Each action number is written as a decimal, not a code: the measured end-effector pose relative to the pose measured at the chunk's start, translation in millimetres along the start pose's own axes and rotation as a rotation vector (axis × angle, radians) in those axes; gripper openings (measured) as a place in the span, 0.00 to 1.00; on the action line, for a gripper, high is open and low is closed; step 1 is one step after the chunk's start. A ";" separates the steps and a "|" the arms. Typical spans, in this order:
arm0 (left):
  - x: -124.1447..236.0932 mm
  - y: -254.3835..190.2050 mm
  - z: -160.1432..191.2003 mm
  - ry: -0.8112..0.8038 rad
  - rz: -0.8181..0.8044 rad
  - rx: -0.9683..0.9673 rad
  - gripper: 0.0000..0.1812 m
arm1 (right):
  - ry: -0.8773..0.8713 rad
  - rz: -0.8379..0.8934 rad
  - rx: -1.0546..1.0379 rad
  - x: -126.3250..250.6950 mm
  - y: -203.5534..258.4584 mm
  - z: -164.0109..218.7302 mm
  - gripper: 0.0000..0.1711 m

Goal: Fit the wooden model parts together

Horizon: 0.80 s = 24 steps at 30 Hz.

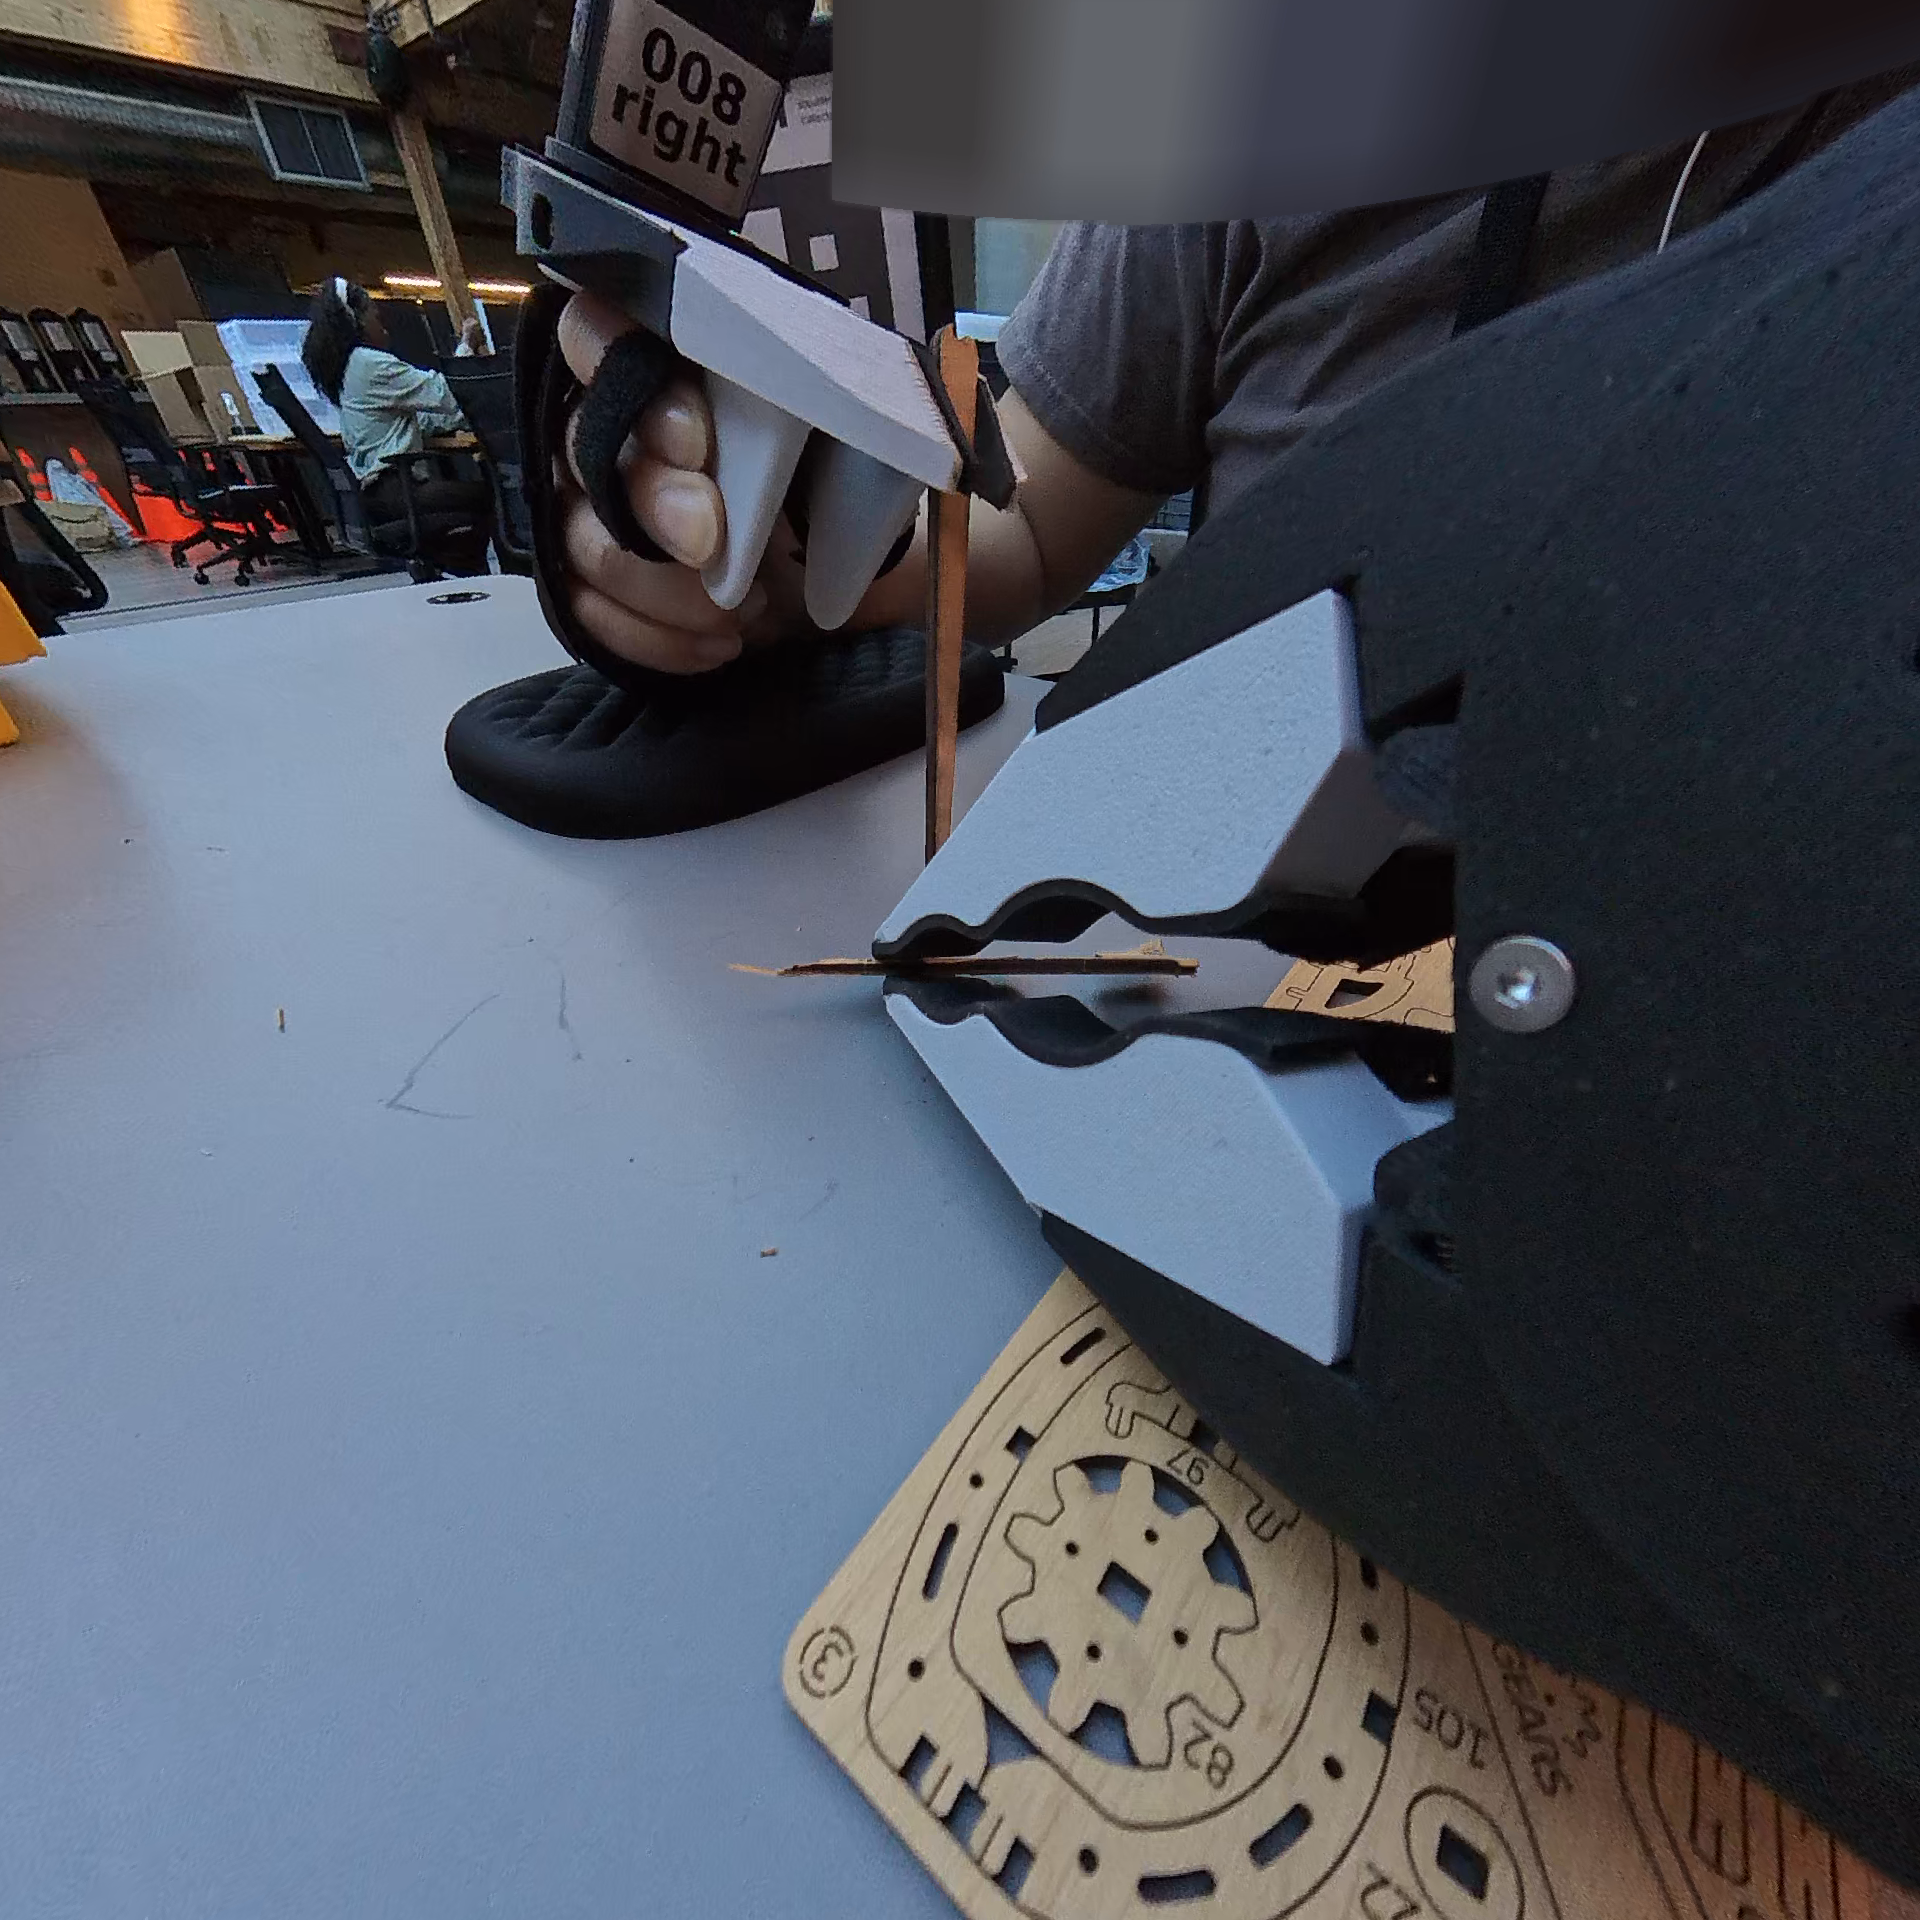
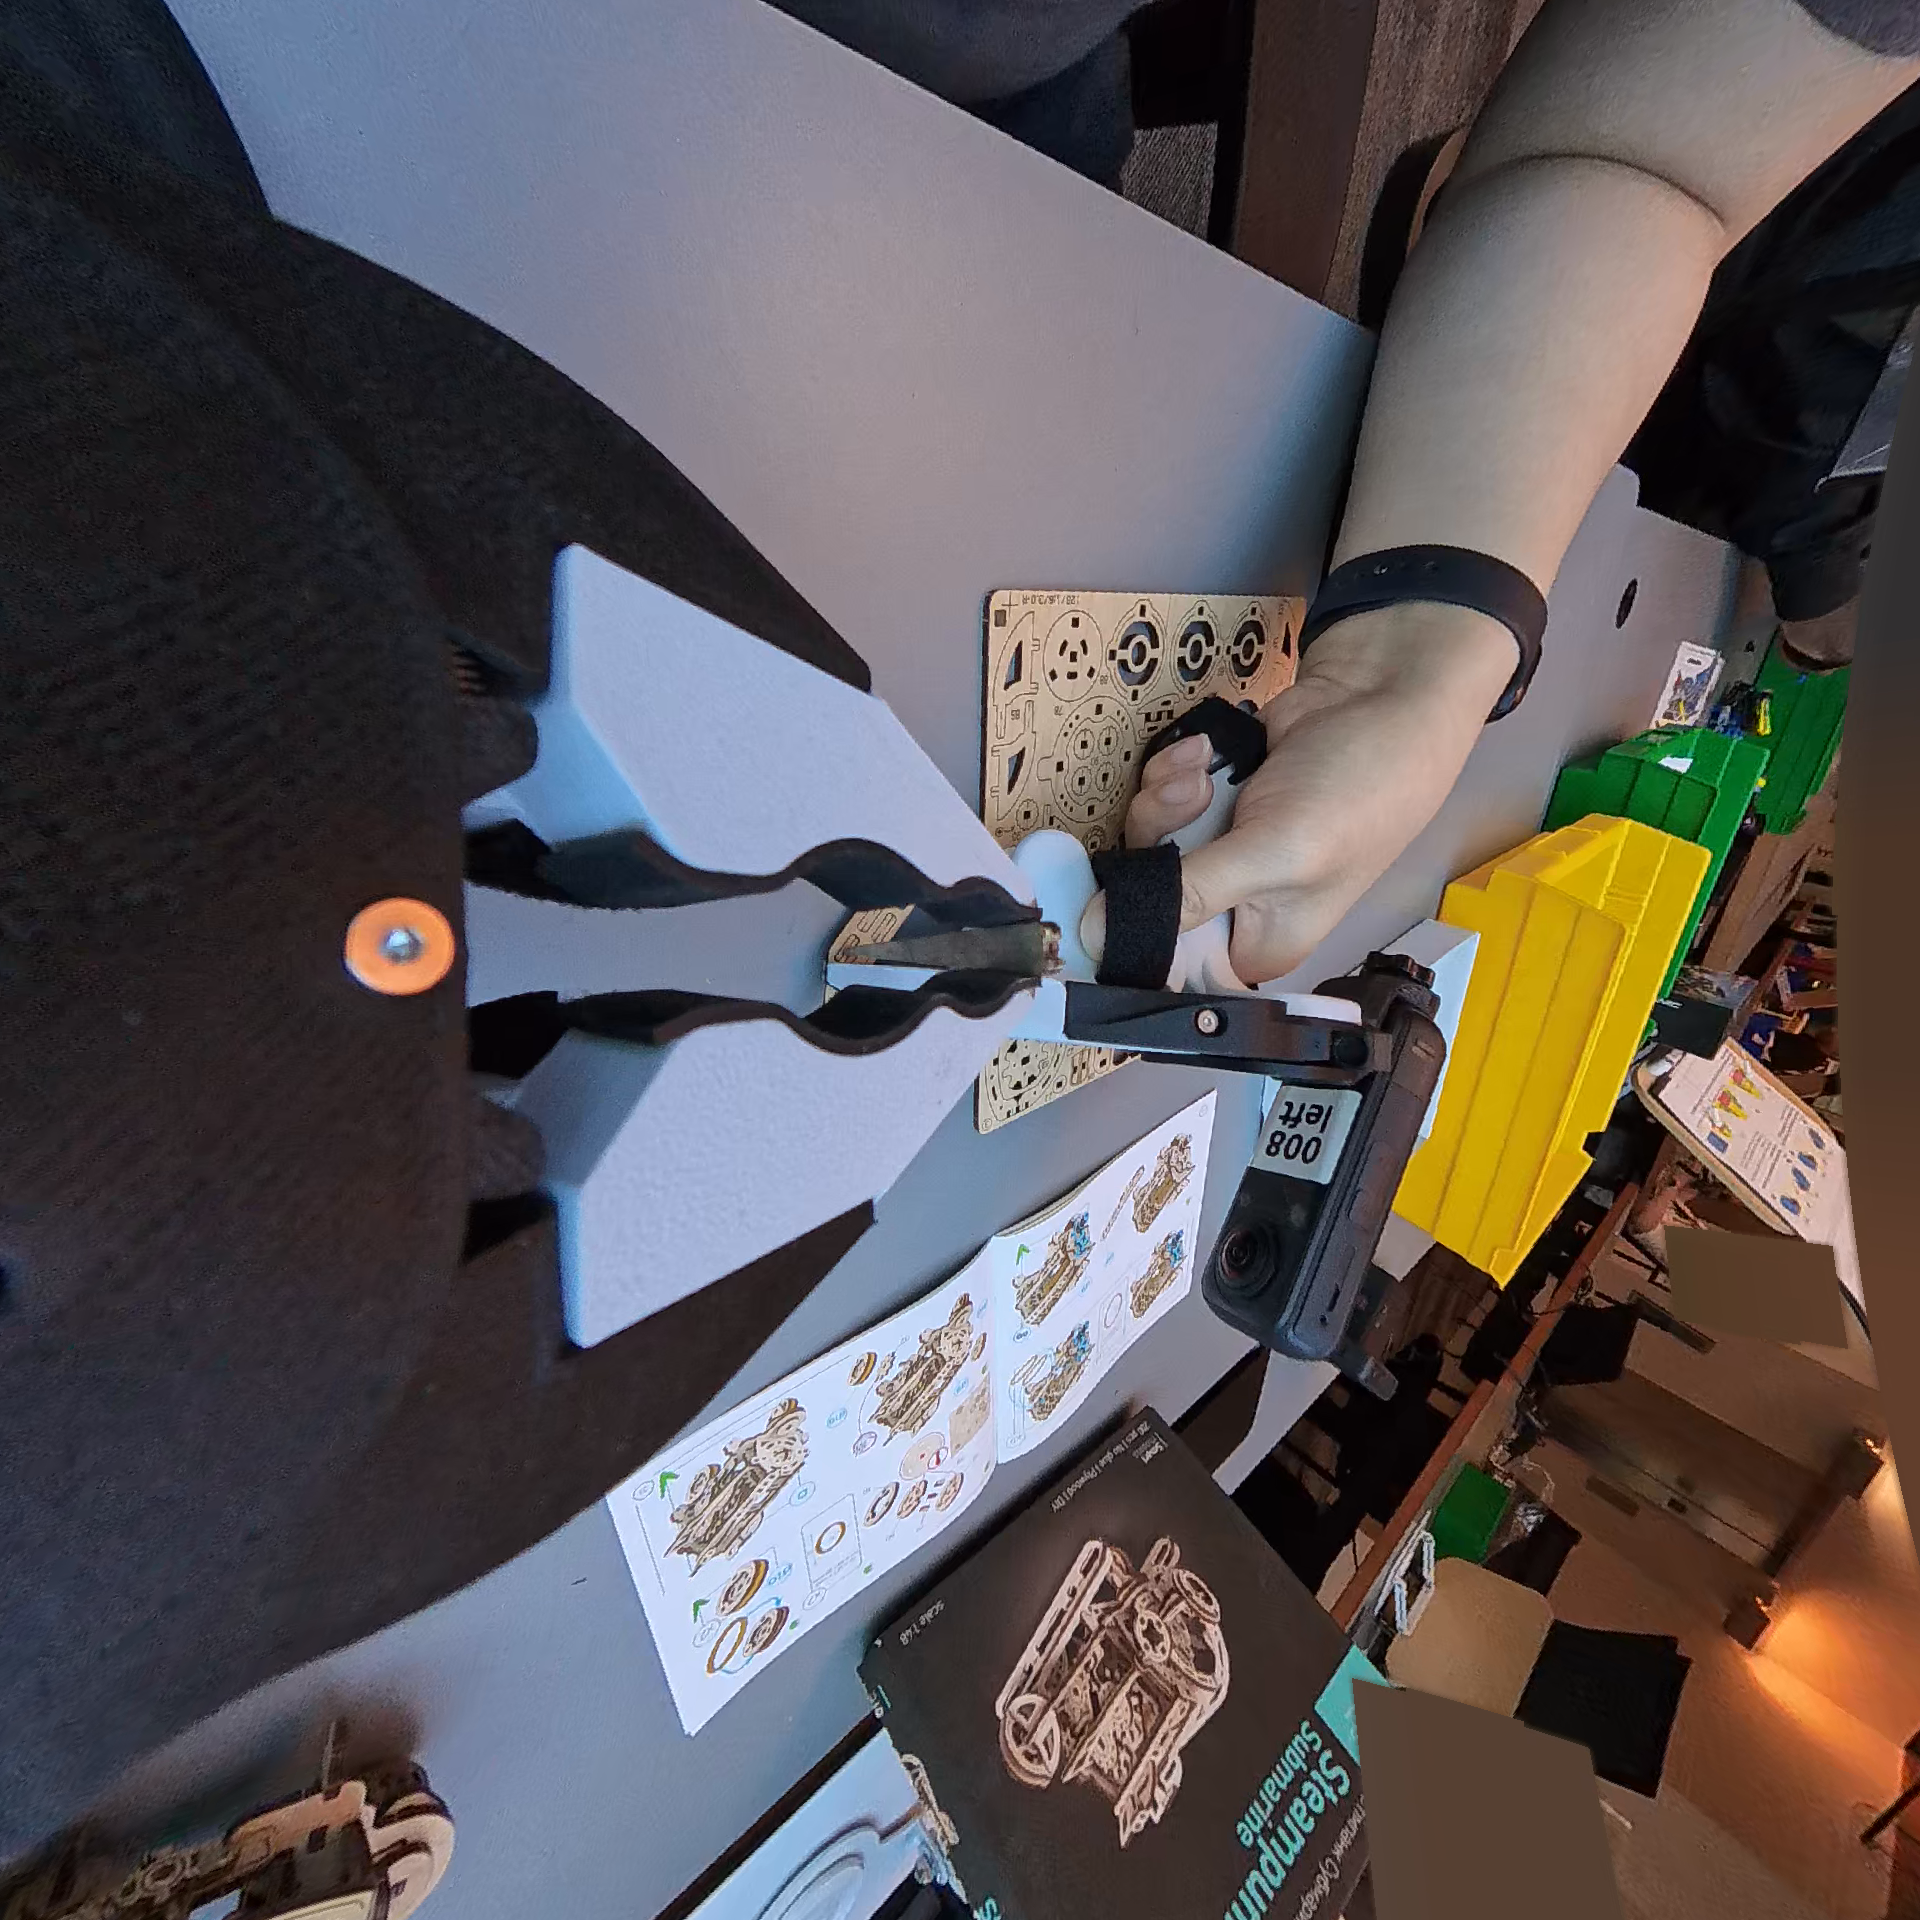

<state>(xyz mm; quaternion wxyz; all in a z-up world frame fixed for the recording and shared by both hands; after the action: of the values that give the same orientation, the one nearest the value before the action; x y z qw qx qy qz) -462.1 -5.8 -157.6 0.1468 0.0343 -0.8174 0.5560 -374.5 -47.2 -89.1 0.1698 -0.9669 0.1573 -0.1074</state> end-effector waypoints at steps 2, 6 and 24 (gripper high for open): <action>0.0 0.0 0.0 -0.001 0.001 0.001 0.00 | 0.003 -0.002 0.014 0.5 1.0 0.1 0.04; 0.1 0.1 -0.1 -0.002 0.003 0.004 0.00 | 0.006 -0.006 0.042 0.7 3.6 -0.1 0.04; -0.8 -0.8 2.0 0.043 0.016 -0.010 0.01 | -0.007 -0.150 0.381 2.9 26.7 0.8 0.04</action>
<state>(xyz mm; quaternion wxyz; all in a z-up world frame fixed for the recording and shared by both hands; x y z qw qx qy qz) -461.5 -8.0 -157.8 0.1600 0.0148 -0.8172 0.5535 -378.7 -71.7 -99.1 0.3417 -0.9266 0.0613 -0.1443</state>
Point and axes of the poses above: each gripper's, where its closed fingertips meet, x back along the fingers, z out of its underside, y = z × x across the jaws, the point moved 5 cm from there along x, back along the fingers, and after that the axes turned 12 degrees about z, right-handed, at the moved point
